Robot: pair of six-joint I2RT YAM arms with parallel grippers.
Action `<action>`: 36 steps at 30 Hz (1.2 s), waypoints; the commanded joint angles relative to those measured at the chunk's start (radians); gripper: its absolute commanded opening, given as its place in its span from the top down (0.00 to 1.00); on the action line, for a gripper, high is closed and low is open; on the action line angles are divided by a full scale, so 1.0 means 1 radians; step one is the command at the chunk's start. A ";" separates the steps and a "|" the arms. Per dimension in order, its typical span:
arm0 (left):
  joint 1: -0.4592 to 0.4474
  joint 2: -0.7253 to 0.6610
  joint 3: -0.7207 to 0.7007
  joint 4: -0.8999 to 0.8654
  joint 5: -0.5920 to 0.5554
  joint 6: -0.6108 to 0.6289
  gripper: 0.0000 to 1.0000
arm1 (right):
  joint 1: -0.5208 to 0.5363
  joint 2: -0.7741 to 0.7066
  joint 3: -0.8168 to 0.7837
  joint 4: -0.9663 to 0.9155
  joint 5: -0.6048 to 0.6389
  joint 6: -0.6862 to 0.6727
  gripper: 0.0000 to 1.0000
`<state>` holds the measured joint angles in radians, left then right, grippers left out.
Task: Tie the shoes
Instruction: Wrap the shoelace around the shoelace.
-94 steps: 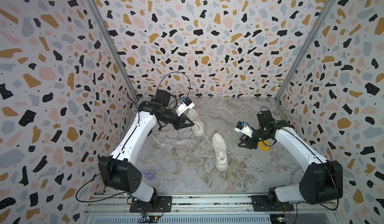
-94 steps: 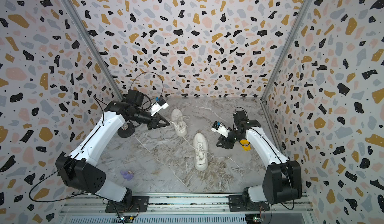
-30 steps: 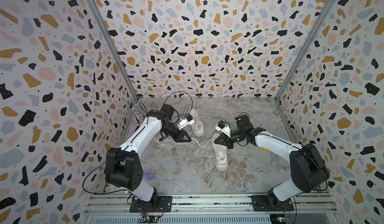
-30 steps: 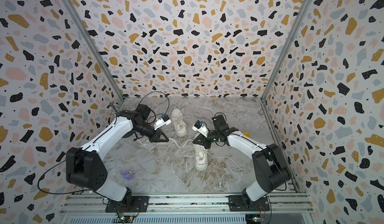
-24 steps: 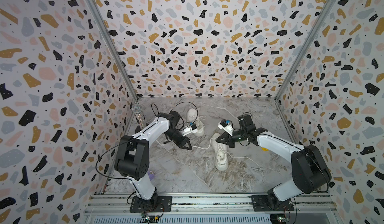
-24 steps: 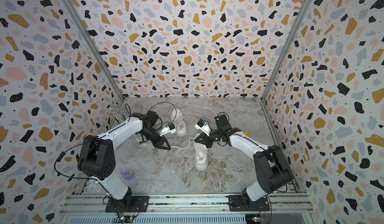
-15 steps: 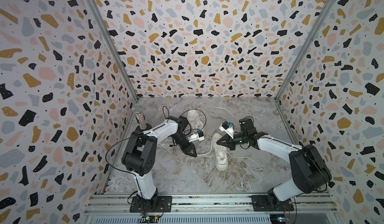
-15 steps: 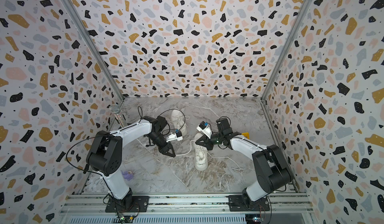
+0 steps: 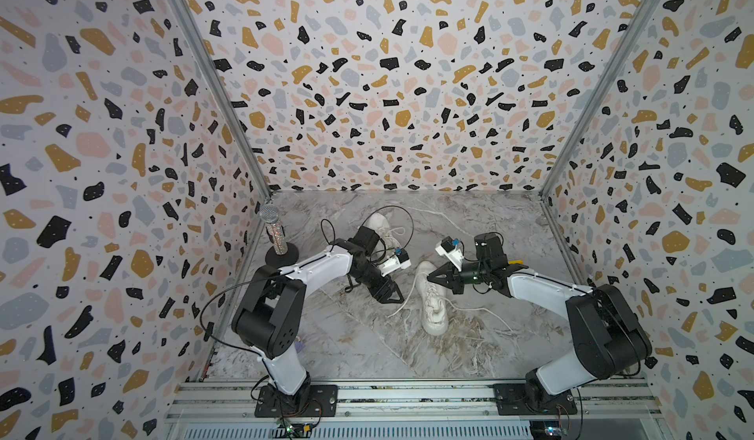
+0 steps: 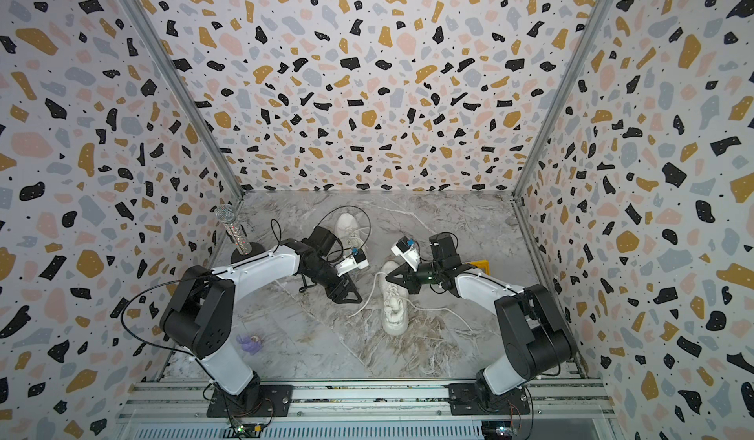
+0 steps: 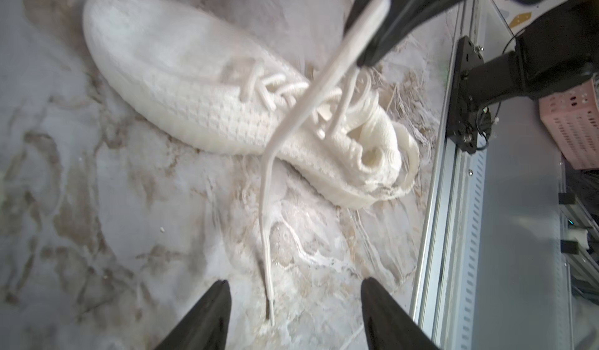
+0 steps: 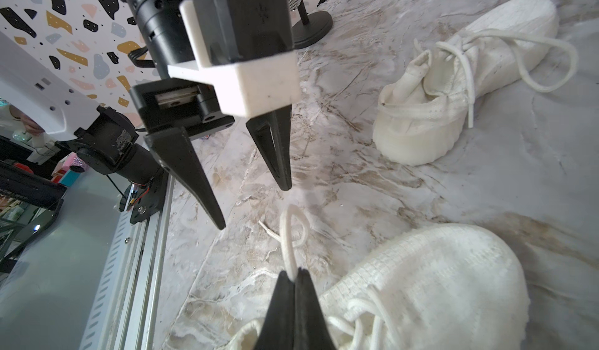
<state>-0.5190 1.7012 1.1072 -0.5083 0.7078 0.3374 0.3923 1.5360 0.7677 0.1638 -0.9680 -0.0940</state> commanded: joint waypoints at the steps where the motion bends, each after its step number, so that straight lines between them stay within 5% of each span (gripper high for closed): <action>1: -0.048 -0.020 -0.025 0.232 -0.090 -0.166 0.30 | -0.007 -0.025 -0.005 0.040 -0.005 0.041 0.96; 15: -0.185 0.005 -0.082 0.473 -0.263 -0.346 0.27 | -0.019 -0.013 -0.030 0.108 -0.009 0.134 0.96; 25: -0.229 0.007 -0.095 0.485 -0.339 -0.396 0.48 | -0.023 -0.011 -0.022 0.090 -0.007 0.118 0.96; 36: -0.250 -0.039 -0.104 0.450 -0.465 -0.441 0.43 | -0.027 -0.010 -0.016 0.065 -0.002 0.102 0.97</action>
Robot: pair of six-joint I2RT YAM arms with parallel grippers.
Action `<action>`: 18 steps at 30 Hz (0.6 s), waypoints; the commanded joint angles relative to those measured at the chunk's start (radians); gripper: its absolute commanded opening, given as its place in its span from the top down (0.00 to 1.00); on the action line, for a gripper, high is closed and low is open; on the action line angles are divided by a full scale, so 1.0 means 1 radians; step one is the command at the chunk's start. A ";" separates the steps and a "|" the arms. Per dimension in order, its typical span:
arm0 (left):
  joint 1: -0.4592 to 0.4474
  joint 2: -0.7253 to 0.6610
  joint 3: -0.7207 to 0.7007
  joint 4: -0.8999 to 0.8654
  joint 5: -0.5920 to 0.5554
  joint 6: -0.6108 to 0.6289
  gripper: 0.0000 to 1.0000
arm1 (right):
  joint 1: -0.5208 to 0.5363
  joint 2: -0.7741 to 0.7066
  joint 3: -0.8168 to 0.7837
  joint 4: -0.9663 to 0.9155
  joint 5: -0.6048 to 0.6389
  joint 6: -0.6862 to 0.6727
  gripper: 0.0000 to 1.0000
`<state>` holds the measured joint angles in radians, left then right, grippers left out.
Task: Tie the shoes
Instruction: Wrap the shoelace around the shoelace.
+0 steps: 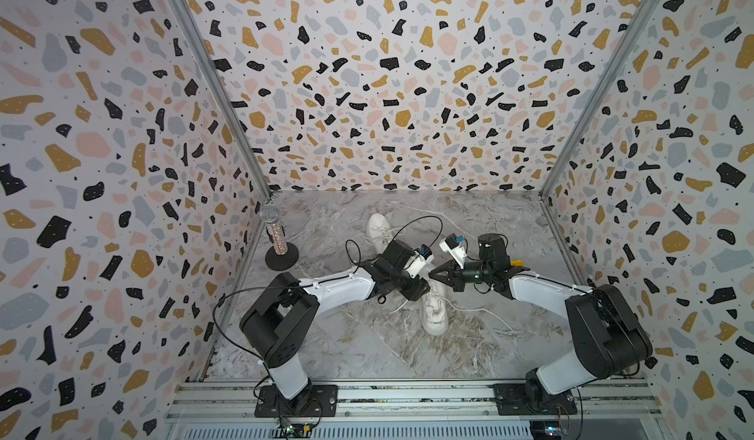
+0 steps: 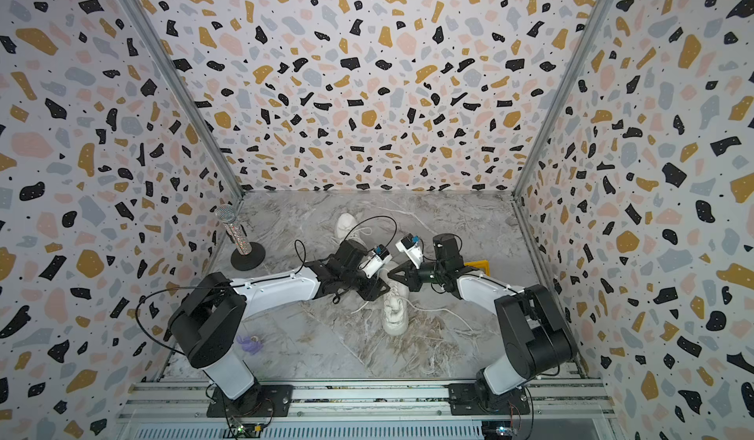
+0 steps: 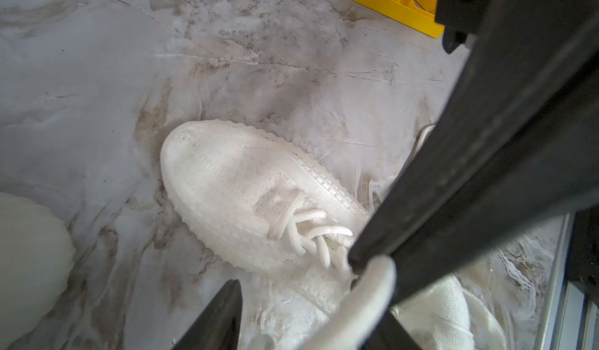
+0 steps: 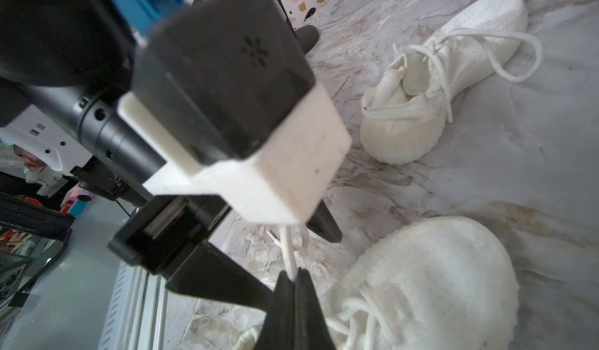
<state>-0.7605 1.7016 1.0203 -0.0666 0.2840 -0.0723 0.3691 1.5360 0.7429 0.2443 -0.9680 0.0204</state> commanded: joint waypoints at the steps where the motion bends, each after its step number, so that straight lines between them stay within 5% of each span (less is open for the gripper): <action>1: -0.013 -0.043 -0.017 0.008 -0.044 -0.032 0.43 | -0.004 -0.009 0.010 -0.019 0.000 -0.016 0.97; 18: -0.032 -0.061 -0.009 -0.010 -0.023 -0.033 0.65 | -0.013 -0.013 0.020 -0.052 -0.004 -0.034 0.97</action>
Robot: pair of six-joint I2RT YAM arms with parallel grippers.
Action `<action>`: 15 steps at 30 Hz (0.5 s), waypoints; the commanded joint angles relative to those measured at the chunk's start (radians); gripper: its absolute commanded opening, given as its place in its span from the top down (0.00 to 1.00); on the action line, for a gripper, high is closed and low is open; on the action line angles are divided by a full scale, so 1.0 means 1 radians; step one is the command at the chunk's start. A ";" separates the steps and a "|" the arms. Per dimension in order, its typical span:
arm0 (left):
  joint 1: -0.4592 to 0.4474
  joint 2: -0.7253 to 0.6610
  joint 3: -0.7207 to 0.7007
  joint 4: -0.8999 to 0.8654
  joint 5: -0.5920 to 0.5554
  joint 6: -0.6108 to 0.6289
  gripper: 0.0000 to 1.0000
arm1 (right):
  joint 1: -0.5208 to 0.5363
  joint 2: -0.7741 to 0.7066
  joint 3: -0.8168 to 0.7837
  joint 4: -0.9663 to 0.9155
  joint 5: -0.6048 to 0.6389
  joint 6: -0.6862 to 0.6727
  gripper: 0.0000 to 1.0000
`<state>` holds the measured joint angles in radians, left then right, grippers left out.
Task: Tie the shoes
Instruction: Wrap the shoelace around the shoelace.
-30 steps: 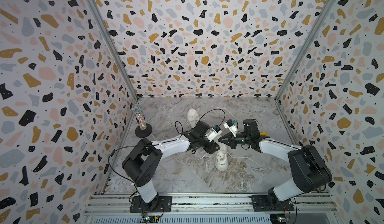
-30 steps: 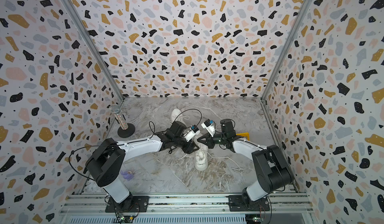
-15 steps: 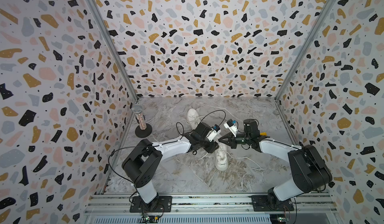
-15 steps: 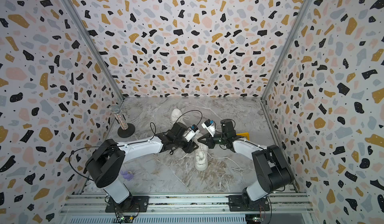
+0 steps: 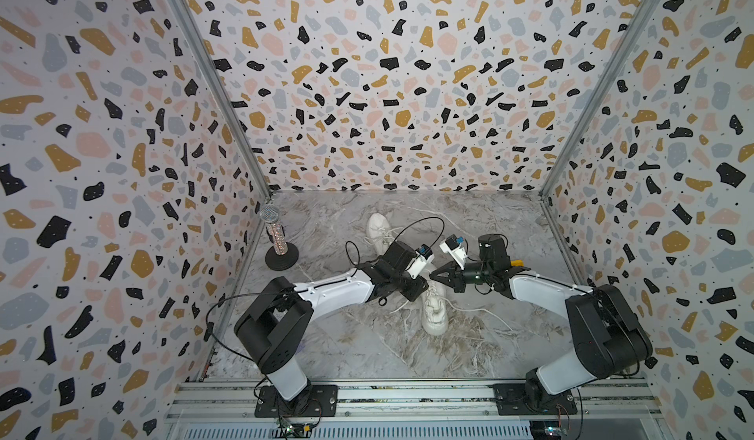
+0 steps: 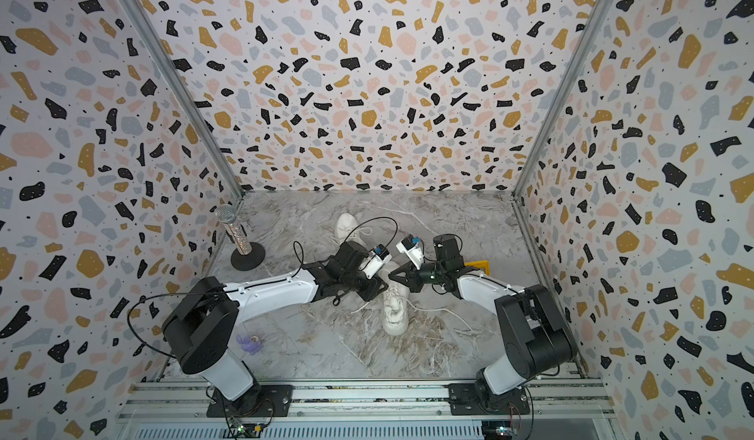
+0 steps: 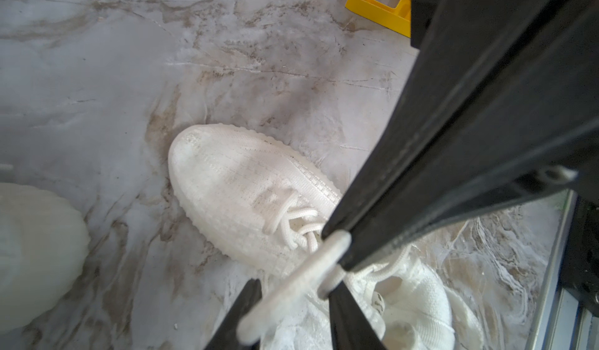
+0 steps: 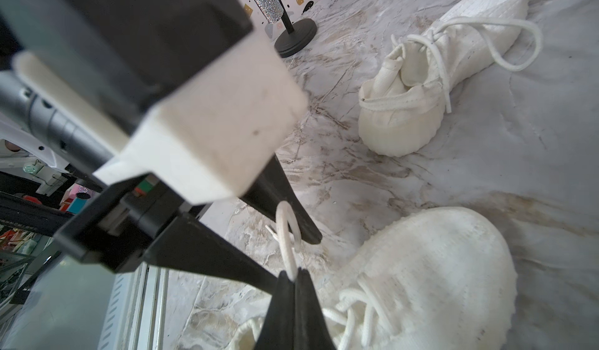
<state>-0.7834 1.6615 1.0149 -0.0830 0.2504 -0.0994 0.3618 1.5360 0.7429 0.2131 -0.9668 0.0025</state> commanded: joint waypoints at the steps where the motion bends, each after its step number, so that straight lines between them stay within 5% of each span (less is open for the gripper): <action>1: -0.011 -0.017 -0.001 0.008 0.013 -0.005 0.67 | -0.008 -0.014 0.021 -0.026 -0.006 -0.016 0.97; 15: -0.020 0.025 0.021 0.017 0.050 0.007 0.88 | -0.023 -0.036 0.033 -0.126 -0.004 -0.062 0.95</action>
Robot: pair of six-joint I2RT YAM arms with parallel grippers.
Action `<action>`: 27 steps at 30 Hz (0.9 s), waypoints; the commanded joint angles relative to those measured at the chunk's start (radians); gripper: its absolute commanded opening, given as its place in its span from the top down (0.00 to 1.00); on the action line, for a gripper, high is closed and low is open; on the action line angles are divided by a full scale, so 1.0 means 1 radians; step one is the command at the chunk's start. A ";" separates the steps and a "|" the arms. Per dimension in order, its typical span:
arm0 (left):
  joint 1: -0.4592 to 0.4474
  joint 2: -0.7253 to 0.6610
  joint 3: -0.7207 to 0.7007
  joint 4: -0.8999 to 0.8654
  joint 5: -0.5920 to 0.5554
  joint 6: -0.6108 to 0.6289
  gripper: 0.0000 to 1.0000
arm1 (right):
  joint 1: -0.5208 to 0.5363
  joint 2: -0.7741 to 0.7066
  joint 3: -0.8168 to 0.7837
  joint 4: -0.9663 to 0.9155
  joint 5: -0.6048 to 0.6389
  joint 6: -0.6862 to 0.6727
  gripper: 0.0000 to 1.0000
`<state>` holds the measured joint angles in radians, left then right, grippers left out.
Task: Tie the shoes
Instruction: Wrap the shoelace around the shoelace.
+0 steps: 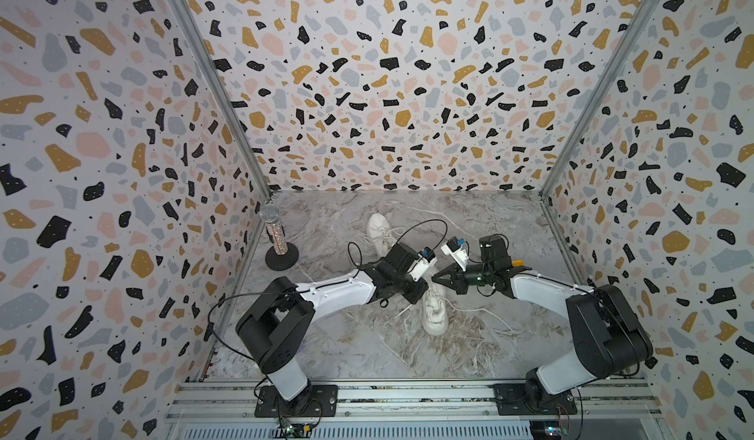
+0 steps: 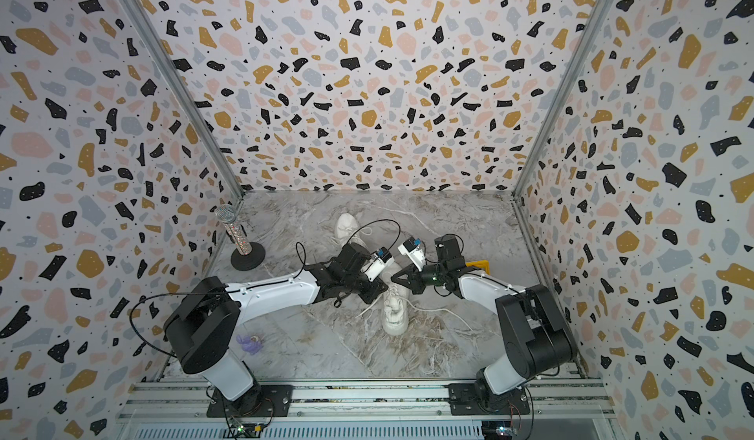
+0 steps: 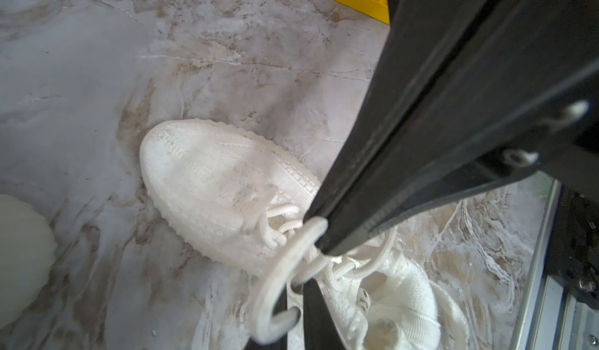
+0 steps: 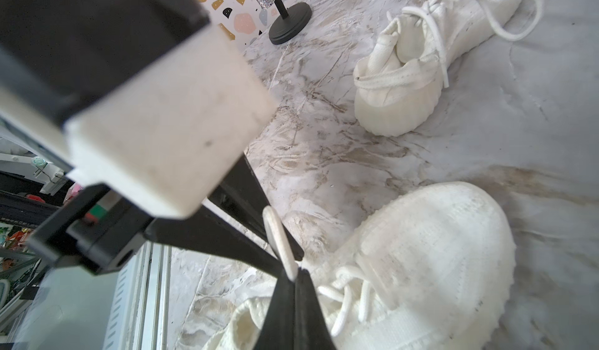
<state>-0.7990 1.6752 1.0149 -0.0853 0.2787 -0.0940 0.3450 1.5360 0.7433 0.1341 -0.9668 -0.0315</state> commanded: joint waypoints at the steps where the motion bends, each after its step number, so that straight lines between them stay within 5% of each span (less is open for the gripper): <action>1: -0.005 0.012 0.021 0.021 0.026 0.001 0.90 | -0.007 -0.041 0.033 -0.063 -0.001 -0.038 0.94; 5: -0.004 0.021 0.026 0.021 0.043 0.006 1.00 | -0.014 -0.059 0.043 -0.157 0.004 -0.096 0.88; 15: -0.004 0.024 0.033 0.021 0.065 0.011 1.00 | -0.098 -0.182 0.128 -0.755 0.100 -0.441 0.59; 20: -0.003 0.014 0.033 0.021 0.078 0.011 1.00 | -0.125 -0.234 0.185 -1.067 0.421 -0.653 0.53; 27: -0.002 0.012 0.037 0.021 0.091 0.010 1.00 | -0.175 -0.255 0.121 -1.186 0.751 -0.759 0.47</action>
<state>-0.7998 1.6920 1.0153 -0.0841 0.3405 -0.0906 0.1772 1.2892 0.8902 -0.9211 -0.4011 -0.7048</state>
